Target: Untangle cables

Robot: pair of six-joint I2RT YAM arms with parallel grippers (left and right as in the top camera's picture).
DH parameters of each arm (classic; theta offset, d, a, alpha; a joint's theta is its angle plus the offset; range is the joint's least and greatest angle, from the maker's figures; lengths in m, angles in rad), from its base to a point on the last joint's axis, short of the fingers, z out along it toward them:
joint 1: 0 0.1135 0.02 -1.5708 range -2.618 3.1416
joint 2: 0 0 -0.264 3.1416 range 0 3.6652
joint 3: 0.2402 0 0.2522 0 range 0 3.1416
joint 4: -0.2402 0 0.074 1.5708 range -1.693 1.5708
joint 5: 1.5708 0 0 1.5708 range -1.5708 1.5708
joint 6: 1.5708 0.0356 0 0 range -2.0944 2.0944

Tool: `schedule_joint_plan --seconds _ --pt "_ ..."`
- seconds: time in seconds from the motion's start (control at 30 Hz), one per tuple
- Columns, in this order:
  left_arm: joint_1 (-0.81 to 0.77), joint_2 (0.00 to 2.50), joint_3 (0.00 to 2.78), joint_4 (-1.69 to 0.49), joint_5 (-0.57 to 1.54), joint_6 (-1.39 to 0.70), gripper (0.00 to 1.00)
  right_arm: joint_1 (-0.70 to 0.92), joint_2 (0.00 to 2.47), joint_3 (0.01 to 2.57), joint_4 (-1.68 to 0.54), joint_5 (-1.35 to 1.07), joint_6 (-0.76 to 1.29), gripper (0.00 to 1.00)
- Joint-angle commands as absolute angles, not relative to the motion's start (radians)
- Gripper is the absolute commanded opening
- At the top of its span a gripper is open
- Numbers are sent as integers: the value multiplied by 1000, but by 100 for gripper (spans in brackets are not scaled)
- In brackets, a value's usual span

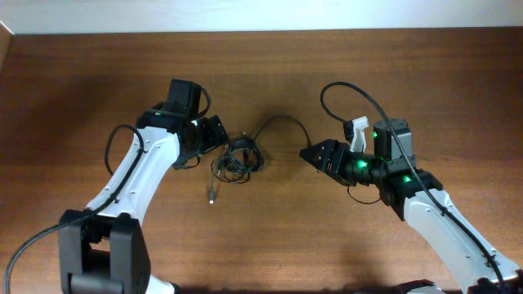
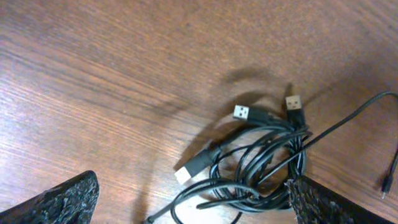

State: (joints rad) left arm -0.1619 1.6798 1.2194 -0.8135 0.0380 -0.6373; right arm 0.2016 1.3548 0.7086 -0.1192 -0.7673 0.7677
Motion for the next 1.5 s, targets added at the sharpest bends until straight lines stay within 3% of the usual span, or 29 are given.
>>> schedule_joint_plan --seconds 0.0,0.1,0.17,0.2,0.3,0.37,0.63,0.83,0.93,1.07,1.1,1.17,1.2,1.47 --pt "-182 1690 1227 -807 292 -645 99 202 1345 705 -117 -761 767 75" --pt "-214 1690 1227 -779 531 -645 97 202 1345 705 -118 -761 767 75" --pt "-236 1690 1227 -775 477 -750 71 202 1345 705 -121 -761 767 75" --pt "-248 1691 1227 -803 418 -897 65 202 1345 705 -125 -761 767 75" --pt "-290 1691 1219 -835 339 -1200 65 202 1345 705 -148 -749 767 75" --pt "-327 1691 1210 -834 312 -1326 58 202 1345 705 -162 -747 767 75" --pt "-384 1763 1209 -831 194 -1689 43 202 1345 705 -181 -747 763 75" --pt "-384 1874 1209 -774 213 -1713 34 202 1345 705 -194 -747 736 75" --pt "-384 1914 1209 -739 212 -1713 24 202 1345 705 -196 -747 736 75" --pt "-384 1954 1209 -734 208 -1712 24 202 1345 705 -196 -747 736 75" --pt "-384 1966 1209 -734 201 -1713 21 202 1345 705 -196 -747 736 75" --pt "-384 1985 1209 -734 192 -1712 2 202 1345 705 -202 -747 736 75" --pt "-384 1988 1209 -734 193 -1712 0 202 1345 705 -212 -747 736 74" --pt "-374 1964 1237 -735 200 -1506 0 202 1345 705 -260 -754 736 75"
